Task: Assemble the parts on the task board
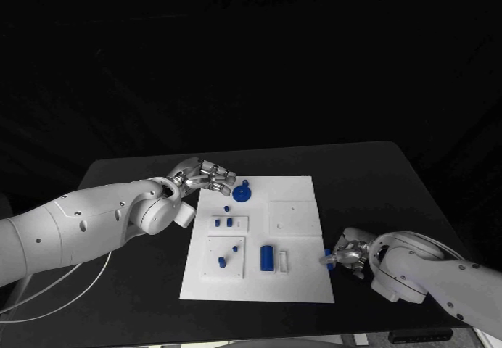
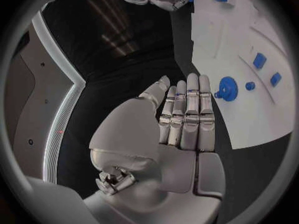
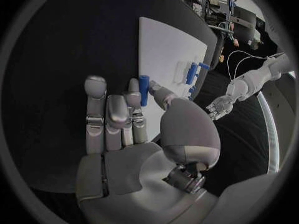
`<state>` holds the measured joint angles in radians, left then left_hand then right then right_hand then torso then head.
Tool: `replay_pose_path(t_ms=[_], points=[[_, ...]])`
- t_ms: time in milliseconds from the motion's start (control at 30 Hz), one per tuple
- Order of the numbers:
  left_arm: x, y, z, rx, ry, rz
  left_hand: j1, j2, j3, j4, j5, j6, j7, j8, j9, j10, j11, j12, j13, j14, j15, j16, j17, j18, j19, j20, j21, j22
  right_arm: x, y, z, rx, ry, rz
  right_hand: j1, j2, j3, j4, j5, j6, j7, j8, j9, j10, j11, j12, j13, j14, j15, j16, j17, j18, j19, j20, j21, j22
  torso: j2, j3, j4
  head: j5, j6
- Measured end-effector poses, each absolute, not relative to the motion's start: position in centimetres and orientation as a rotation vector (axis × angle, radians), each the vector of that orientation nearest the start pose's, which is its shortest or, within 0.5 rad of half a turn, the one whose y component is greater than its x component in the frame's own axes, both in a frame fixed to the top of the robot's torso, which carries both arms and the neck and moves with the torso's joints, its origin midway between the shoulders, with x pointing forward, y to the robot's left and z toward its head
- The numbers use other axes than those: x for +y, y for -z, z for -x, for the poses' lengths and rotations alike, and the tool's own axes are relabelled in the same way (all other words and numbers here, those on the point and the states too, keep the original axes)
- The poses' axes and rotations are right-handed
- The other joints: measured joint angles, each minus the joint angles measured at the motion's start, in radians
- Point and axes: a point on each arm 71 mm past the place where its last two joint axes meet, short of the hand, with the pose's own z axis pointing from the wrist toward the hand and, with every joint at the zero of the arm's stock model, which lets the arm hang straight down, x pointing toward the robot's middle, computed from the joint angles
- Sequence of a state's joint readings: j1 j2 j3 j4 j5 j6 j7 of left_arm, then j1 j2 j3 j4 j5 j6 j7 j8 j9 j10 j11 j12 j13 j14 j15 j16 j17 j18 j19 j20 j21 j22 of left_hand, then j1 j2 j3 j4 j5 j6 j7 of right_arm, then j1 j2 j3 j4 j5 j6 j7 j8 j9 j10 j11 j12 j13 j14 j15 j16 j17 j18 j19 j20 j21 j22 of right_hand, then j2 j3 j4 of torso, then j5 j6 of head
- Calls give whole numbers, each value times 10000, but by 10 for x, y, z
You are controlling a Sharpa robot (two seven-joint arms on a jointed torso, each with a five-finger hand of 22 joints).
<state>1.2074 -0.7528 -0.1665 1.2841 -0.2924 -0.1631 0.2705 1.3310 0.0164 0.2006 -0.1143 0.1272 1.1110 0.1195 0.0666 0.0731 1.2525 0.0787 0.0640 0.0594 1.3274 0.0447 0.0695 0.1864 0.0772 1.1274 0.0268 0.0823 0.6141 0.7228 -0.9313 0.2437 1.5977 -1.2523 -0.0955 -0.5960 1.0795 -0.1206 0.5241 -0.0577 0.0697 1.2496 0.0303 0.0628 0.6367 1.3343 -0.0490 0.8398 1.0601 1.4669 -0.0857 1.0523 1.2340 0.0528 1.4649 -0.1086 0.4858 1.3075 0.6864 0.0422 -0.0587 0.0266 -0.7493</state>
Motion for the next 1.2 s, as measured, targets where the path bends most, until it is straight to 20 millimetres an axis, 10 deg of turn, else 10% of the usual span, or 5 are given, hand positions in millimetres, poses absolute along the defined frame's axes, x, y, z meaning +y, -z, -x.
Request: replay_pose_path(t_ms=[100, 233, 300, 367, 1200], points=[[226, 238, -510, 17552, 13011, 8492, 0, 0, 0, 0, 0, 0, 0, 0, 0, 0, 0, 0, 0, 0, 0, 0, 0, 0, 0, 0, 0, -38, -263, 320, -401, 22660, -3076, -5135, 0, 0, 3, 3, 42, 23, -23, -56, -340, -13, -12, 0, 0, 0, 0, 67, 10, 1, 0, 0, 40, 0, -5, 1, -2, 1, 9], [226, 239, -510, 17568, 13001, 8496, 0, 0, 0, 0, 0, 0, 0, 0, 0, 0, 0, 0, 0, 0, 0, 0, 0, 1, 0, 0, 0, -38, -272, 313, -406, 22407, -3078, -5475, 101, 132, -131, -131, 1120, 84, 29, -4, -4083, -14, -11, 0, -12, 0, 0, 82, 22, 0, 0, 0, 116, 0, -6, 1, -3, -10, 27], [226, 239, -510, 17576, 12999, 8496, 0, 0, 0, 0, 0, 0, 0, 0, 0, 0, 0, 0, 0, 0, 0, 0, 0, 0, 0, 0, 0, -38, -275, 309, -408, 22306, -3099, -5594, 9, 255, -249, -251, 1264, 83, 28, -54, -4659, -19, -16, 0, -12, 0, 0, 144, 28, 0, 0, 0, 165, 0, -6, 1, -3, -19, 46], [226, 239, -510, 17588, 12999, 8496, 0, 0, 0, 0, 0, 0, 0, 0, 0, 0, 0, 0, 0, 0, 0, 0, 0, 0, 0, 0, 0, -38, -276, 306, -409, 22234, -3155, -5691, -5, 346, 256, -936, 1270, 69, 40, -62, -4726, -12, -10, 0, -6, 0, 0, 144, 42, 0, 0, 0, 168, 0, -6, 1, -3, -25, 58], [222, 241, -509, 17719, 13041, 8478, 0, 0, 0, 0, 0, 0, 0, 0, -1, 0, 0, 0, 0, 0, 0, 0, -1, 1, 0, 0, 0, -43, -191, 298, -395, 23038, -5895, -5686, -107, 446, -124, -1053, 1322, 91, 18, -18, -4696, 25, 27, 38, 31, 0, 0, 184, 43, 0, 0, 0, 210, -1, 11, -7, 22, 29, 5]])
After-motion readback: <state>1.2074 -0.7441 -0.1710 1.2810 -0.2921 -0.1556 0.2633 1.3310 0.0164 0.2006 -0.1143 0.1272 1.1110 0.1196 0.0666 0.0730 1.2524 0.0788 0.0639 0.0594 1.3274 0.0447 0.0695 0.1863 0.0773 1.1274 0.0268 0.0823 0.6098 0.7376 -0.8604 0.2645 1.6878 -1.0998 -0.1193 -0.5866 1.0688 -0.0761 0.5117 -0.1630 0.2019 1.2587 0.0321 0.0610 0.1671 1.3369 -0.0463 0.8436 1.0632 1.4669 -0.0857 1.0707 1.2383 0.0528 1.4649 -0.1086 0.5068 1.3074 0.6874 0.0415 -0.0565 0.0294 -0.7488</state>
